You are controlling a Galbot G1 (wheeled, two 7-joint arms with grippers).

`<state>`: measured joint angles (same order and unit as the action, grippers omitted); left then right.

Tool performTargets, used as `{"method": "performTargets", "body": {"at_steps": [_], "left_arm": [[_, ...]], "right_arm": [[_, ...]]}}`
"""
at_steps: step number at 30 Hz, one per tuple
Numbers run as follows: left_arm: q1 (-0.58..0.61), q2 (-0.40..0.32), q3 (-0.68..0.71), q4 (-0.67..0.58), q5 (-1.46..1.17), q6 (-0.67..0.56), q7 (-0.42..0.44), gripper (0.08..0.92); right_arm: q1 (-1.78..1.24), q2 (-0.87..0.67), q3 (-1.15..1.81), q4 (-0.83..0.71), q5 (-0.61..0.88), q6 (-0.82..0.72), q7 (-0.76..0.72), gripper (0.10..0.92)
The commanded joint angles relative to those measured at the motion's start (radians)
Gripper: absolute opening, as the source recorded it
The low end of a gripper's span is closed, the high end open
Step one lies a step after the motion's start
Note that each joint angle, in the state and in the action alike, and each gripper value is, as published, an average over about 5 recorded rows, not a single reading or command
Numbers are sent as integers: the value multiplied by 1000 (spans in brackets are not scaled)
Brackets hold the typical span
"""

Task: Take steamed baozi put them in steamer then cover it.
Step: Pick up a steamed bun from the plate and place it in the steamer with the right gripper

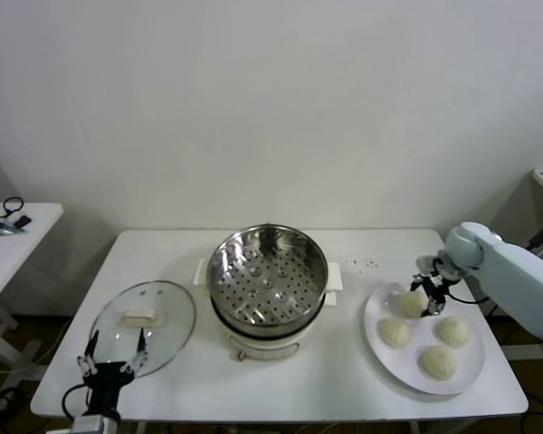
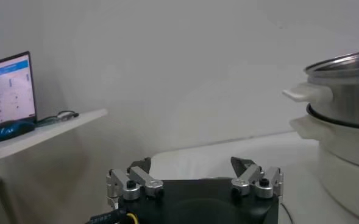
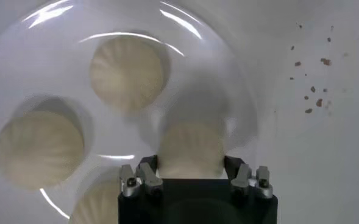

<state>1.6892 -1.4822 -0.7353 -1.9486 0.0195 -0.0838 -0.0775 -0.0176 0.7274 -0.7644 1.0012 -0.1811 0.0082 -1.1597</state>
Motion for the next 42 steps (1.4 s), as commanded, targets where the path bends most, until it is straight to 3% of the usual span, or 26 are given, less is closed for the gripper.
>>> {"method": "performTargets", "body": {"at_steps": [1, 17, 25, 42], "left_arm": [[4, 0, -5, -3, -5, 5, -24, 823], [16, -3, -5, -15, -9, 16, -18, 823], [16, 6, -4, -17, -14, 20, -17, 823], [38, -18, 3, -27, -20, 16, -10, 823]], "right_arm": [[134, -1, -78, 50, 43, 68, -21, 698], [612, 236, -333, 194, 100, 328, -73, 702], [660, 401, -330, 232, -82, 519, -71, 704], [424, 646, -260, 172, -441, 651, -15, 704]]}}
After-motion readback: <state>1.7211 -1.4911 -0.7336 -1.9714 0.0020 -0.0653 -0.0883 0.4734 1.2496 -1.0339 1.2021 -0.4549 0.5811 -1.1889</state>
